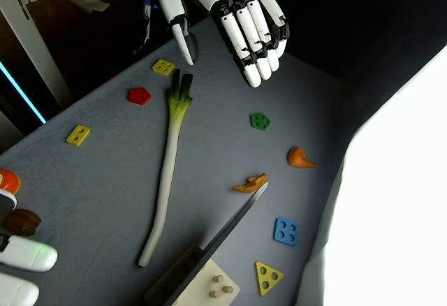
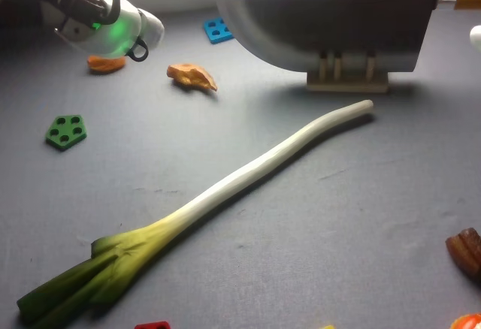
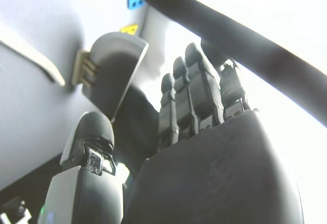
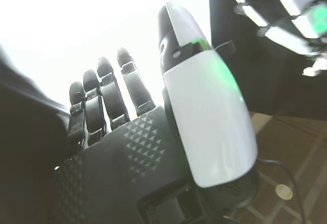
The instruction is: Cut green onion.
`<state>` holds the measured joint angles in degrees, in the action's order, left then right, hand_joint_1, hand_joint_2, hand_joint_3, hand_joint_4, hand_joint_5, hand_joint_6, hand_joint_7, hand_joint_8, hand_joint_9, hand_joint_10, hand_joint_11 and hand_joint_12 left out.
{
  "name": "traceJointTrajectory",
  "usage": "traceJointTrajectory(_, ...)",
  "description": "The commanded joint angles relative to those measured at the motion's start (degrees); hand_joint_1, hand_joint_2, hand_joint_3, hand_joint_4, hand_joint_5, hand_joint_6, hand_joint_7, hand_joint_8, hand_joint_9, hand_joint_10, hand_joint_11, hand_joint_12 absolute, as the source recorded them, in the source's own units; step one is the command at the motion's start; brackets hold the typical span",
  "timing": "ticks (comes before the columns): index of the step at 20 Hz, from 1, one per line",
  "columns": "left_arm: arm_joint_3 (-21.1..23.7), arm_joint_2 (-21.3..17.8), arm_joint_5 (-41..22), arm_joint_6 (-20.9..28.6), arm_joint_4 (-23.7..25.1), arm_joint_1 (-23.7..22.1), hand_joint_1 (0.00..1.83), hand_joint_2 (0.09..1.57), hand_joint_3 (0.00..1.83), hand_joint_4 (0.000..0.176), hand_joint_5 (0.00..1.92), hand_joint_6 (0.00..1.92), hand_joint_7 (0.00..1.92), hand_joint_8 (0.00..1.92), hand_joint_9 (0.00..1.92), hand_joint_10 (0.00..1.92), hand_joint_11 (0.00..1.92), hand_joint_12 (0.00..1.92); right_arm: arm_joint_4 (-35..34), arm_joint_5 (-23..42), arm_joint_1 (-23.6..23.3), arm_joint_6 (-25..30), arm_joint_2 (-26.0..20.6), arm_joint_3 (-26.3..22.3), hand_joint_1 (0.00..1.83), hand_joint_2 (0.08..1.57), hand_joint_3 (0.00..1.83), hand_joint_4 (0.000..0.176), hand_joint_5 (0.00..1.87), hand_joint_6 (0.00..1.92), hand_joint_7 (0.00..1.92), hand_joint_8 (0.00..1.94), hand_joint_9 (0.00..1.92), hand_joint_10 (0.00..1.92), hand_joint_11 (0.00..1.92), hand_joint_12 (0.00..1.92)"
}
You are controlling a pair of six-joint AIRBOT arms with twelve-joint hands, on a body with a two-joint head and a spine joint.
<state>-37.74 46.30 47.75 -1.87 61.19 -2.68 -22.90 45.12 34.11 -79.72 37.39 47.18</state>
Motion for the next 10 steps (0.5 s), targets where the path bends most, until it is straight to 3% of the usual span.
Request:
traceJointTrajectory(1, -0.1, 0.1, -2.8, -0.3, 4.6, -0.4, 0.28, 1.33, 0.00, 0.012, 0.24, 0.00, 0.30, 0.00, 0.31, 0.00, 0.00, 0.97, -0.2, 7.2, -0.9, 0.0, -0.1, 0.8, 0.24, 1.27, 0.00, 0.000, 0.18, 0.00, 0.19, 0.00, 0.07, 0.16, 0.00, 0.21)
traceJointTrajectory(2, 0.0, 0.1, -3.0, -0.3, 4.6, -0.4, 0.26, 1.32, 0.00, 0.012, 0.22, 0.00, 0.25, 0.00, 0.23, 0.00, 0.00, 0.81, -0.6, 7.2, -0.9, 0.0, 0.3, 1.7, 0.20, 1.28, 0.00, 0.000, 0.08, 0.00, 0.07, 0.00, 0.01, 0.04, 0.00, 0.04)
traceJointTrajectory(3, 0.2, 0.1, -3.0, -0.3, 4.5, -0.4, 0.26, 1.32, 0.00, 0.012, 0.22, 0.00, 0.24, 0.00, 0.21, 0.00, 0.00, 0.76, -0.6, 7.2, -0.9, 0.3, 1.0, 2.7, 0.19, 1.28, 0.00, 0.000, 0.06, 0.00, 0.04, 0.00, 0.00, 0.01, 0.00, 0.01)
traceJointTrajectory(4, 0.4, 0.1, -3.0, -0.4, 4.0, -0.3, 0.14, 1.27, 0.00, 0.023, 0.05, 0.00, 0.05, 0.00, 0.04, 0.00, 0.00, 0.25, -0.7, 7.2, -0.9, 0.7, 1.9, 3.7, 0.28, 1.11, 0.00, 0.000, 0.01, 0.00, 0.01, 0.00, 0.00, 0.00, 0.00, 0.00)
traceJointTrajectory(5, 0.5, 0.1, -3.0, -0.4, 4.0, -0.3, 0.10, 1.26, 0.00, 0.025, 0.01, 0.00, 0.01, 0.00, 0.01, 0.00, 0.00, 0.06, -1.0, 7.1, -0.9, 0.7, 2.4, 4.3, 0.31, 1.07, 0.00, 0.000, 0.00, 0.00, 0.00, 0.00, 0.00, 0.00, 0.00, 0.00)
traceJointTrajectory(6, 0.7, 0.1, -3.2, -0.4, 3.9, -0.2, 0.13, 1.23, 0.00, 0.027, 0.00, 0.00, 0.00, 0.00, 0.00, 0.00, 0.00, 0.02, -1.6, 6.9, -0.8, 0.7, 2.9, 4.8, 0.32, 1.02, 0.00, 0.000, 0.00, 0.00, 0.00, 0.00, 0.00, 0.00, 0.00, 0.00)
traceJointTrajectory(7, 1.0, 0.2, -3.3, -0.4, 3.6, 0.0, 0.25, 1.15, 0.00, 0.018, 0.00, 0.00, 0.00, 0.00, 0.00, 0.00, 0.00, 0.00, -1.8, 6.8, -0.9, 0.7, 3.4, 5.4, 0.48, 0.94, 0.00, 0.000, 0.00, 0.00, 0.00, 0.00, 0.00, 0.00, 0.00, 0.00)
traceJointTrajectory(10, 1.9, 0.4, -3.3, 0.1, 3.3, -0.1, 0.26, 1.09, 0.00, 0.032, 0.00, 0.00, 0.00, 0.00, 0.00, 0.00, 0.00, 0.00, -2.1, 6.8, -0.8, 0.7, 4.1, 6.4, 0.68, 0.91, 0.00, 0.000, 0.00, 0.00, 0.00, 0.00, 0.00, 0.00, 0.00, 0.00)
